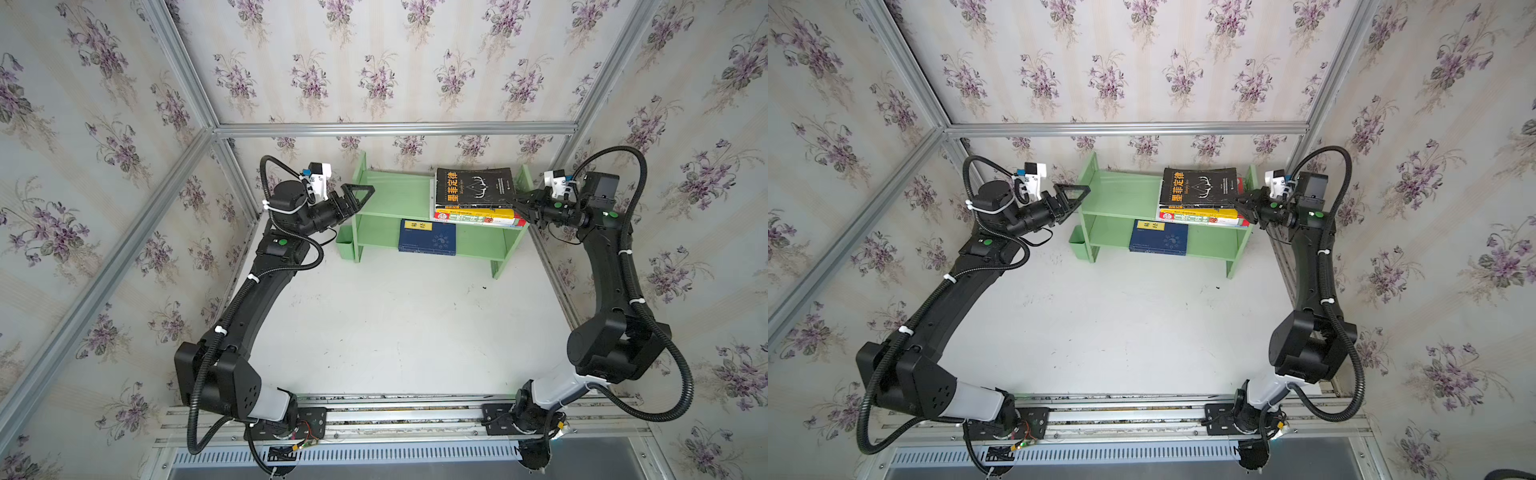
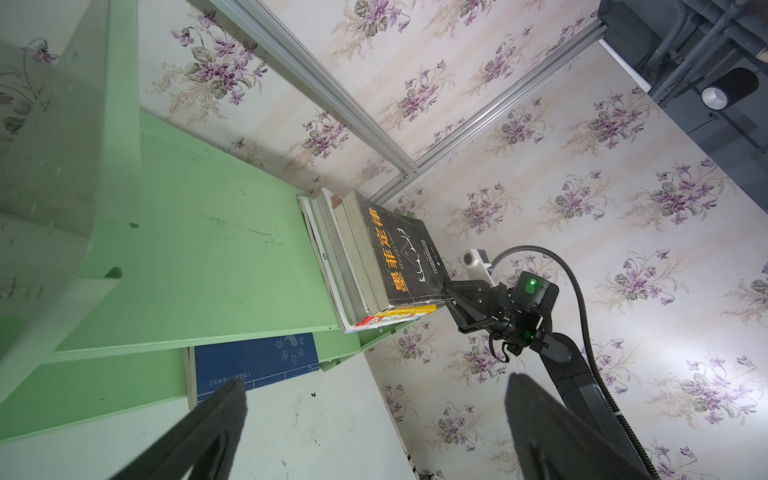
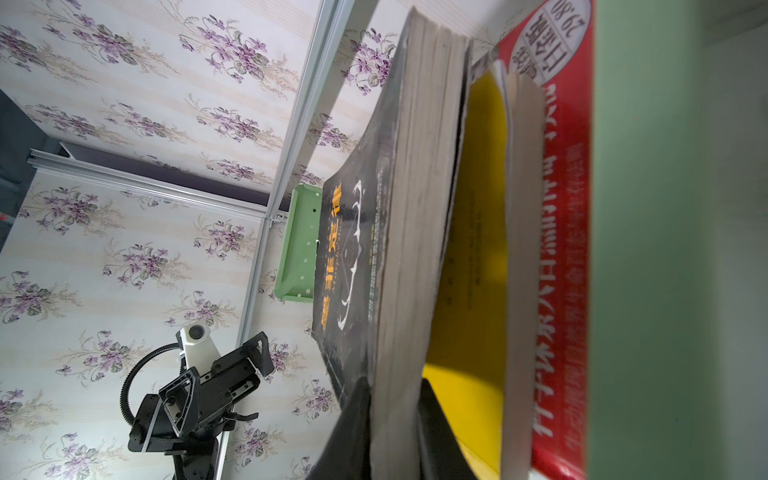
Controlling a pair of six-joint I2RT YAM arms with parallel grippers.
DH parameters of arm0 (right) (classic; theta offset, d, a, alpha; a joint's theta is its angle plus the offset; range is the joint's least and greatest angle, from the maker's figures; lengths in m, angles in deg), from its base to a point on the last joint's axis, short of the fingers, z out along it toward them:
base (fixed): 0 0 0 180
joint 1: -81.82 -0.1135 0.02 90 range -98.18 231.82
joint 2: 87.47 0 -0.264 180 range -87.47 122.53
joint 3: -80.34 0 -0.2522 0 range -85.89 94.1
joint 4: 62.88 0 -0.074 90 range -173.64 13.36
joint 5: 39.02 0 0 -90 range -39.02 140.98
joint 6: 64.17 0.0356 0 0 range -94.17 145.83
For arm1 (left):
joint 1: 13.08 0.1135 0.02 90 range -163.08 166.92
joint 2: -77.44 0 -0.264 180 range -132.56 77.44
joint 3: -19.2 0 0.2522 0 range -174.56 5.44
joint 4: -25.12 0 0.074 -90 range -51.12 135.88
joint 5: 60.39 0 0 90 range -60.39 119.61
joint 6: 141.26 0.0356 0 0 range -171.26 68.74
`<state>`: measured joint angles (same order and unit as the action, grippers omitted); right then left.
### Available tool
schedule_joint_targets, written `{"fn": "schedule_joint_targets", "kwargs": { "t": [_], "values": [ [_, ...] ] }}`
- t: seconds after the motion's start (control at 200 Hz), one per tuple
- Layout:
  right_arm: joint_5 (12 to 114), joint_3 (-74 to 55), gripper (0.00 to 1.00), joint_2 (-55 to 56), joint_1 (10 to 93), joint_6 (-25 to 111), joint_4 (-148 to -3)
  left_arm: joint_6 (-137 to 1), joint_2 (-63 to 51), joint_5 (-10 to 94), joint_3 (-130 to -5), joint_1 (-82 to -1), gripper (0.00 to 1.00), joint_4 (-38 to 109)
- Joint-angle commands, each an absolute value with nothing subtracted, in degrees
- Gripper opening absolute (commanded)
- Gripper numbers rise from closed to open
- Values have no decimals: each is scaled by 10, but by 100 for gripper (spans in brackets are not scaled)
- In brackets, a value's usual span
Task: Stacking books/files
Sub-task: Place the book on the bookshelf.
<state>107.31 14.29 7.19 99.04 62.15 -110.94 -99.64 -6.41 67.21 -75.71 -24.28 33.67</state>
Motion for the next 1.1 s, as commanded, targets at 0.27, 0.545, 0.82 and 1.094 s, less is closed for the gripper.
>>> {"fn": "schedule_joint_targets", "kwargs": {
  "t": [0.27,0.545,0.82,1.094],
  "values": [
    [1070,166,21,84,991,596,-1121,-989,-74,675,-763,-241,99,325],
    [1045,166,35,81,992,588,-1129,-990,-79,677,-770,-241,99,325],
    [1015,168,35,86,992,582,-1143,-989,-82,678,-776,-238,99,329],
    [988,174,35,79,992,552,-1181,-991,-86,679,-779,-238,99,330]
  ]
}}
